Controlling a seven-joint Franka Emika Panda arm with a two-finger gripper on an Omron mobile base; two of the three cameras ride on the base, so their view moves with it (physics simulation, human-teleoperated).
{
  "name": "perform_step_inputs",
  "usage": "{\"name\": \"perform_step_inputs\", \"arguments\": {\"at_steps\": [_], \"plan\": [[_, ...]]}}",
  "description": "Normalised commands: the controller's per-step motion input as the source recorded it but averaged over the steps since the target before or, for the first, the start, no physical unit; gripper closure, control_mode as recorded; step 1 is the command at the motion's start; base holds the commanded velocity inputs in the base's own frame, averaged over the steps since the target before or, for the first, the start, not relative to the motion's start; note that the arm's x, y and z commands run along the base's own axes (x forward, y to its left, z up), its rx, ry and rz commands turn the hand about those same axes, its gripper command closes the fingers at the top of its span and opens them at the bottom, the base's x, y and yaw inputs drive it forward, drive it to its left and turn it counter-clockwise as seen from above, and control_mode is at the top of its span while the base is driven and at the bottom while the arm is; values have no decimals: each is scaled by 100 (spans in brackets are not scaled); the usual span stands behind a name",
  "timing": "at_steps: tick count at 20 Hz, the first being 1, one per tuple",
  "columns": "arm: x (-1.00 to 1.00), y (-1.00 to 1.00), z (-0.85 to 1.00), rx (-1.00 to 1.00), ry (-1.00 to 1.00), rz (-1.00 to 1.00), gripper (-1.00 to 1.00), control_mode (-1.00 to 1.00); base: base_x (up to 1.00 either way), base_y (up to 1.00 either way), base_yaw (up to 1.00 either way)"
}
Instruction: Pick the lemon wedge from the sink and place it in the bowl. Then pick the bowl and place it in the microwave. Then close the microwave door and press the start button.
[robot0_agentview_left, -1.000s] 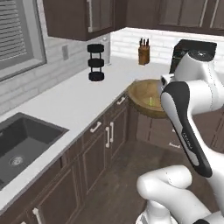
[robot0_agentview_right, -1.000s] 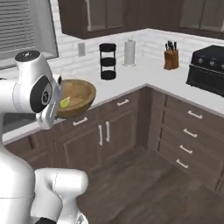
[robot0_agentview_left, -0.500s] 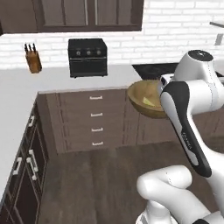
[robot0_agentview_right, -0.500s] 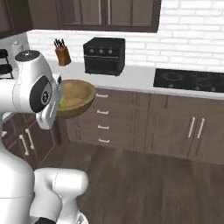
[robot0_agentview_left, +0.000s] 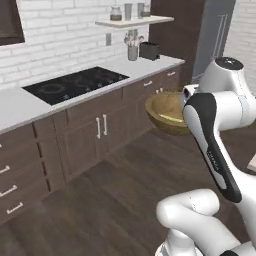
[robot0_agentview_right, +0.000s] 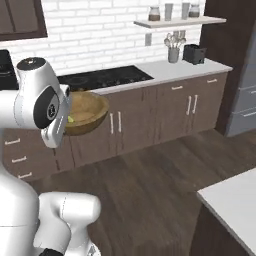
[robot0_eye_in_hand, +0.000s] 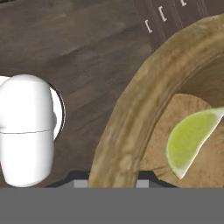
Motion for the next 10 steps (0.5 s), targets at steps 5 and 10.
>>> {"name": "perform_step_inputs", "arguments": {"at_steps": [5, 10], "plan": [[0, 0, 0, 0, 0, 0, 100, 100, 0, 0, -97], [0, 0, 0, 0, 0, 0, 100, 100, 0, 0, -97]]}}
